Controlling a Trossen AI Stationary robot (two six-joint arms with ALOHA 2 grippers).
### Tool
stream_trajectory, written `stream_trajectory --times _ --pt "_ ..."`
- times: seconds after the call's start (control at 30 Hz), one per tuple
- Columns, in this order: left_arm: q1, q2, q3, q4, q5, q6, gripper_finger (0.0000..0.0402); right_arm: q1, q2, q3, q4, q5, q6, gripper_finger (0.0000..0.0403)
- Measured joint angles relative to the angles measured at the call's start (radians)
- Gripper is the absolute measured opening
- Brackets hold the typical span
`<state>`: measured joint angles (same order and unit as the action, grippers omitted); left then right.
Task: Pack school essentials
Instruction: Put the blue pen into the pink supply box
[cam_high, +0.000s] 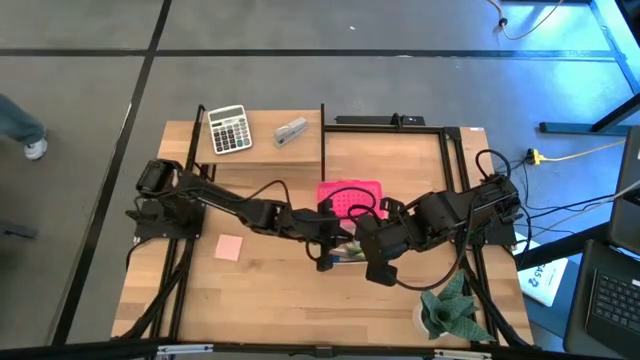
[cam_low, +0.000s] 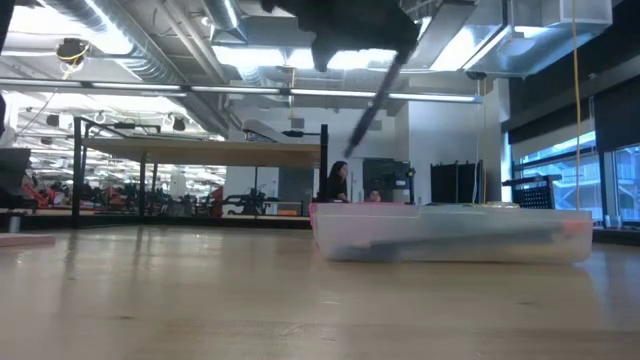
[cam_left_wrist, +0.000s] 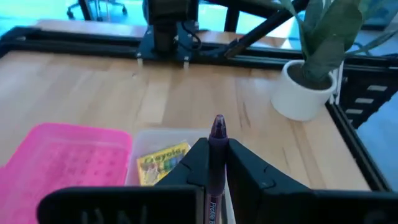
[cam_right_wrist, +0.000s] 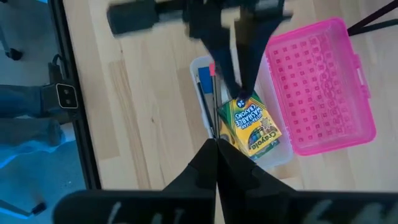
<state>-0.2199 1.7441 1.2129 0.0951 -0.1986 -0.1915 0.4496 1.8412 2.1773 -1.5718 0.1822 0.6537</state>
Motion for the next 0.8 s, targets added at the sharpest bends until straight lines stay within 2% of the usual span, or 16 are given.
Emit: stream_trajectory --times 0.13,0.4,0.8 --pt "-0.004 0.056 0.000 0.054 0.007 0.008 0.0029 0.000 0.000 0.000 0.001 0.000 0.000 0.0004" --pt "-0.006 0.118 0.000 0.050 0.036 0.018 0.0029 0.000 0.000 0.000 0.001 0.001 -0.002 0.0004" --pt "-0.030 0.125 0.000 -0.114 0.035 0.018 0.0029 0.000 0.000 0.000 0.001 0.001 -0.005 0.0004"
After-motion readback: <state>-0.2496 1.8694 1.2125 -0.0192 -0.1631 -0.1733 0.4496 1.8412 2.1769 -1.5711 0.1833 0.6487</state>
